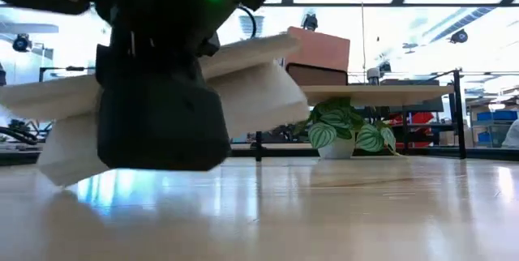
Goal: Stock shelves
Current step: Put the black book into the black desk organizer on the shelf
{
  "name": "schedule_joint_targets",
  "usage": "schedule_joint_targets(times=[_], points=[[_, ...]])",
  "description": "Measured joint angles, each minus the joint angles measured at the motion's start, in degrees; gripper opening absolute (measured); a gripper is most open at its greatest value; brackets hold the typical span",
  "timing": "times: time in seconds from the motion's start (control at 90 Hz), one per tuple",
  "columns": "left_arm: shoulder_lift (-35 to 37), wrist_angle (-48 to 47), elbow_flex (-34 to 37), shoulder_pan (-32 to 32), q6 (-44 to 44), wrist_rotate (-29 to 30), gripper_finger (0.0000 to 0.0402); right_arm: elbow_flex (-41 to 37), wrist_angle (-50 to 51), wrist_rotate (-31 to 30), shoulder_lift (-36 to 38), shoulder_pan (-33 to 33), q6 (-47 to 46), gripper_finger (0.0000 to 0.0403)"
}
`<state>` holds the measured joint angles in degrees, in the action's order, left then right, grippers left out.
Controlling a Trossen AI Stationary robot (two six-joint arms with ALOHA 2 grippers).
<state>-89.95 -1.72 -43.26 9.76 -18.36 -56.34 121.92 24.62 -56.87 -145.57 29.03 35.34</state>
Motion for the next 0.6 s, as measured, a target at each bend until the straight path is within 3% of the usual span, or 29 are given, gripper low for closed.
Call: schedule_joint_targets(times=[0.167,0.311,0.6], points=[[0.0,-5.7,-3.1,0.0,2.6,1.1,0.0036,3.0,4.6,-2.2,0.3,0.7,-1.3,0.0169],[0.3,-12.1,-7.4,0.0,5.3,4.2,0.0036,5.1,11.7,-5.0,0.5,1.5,-5.1,0.0188],[2.0,-27.0,-18.9,-0.1,8.2,14.0,0.0036,12.0,40.7,-2.2,1.2,1.9,-32.1,0.0168]])
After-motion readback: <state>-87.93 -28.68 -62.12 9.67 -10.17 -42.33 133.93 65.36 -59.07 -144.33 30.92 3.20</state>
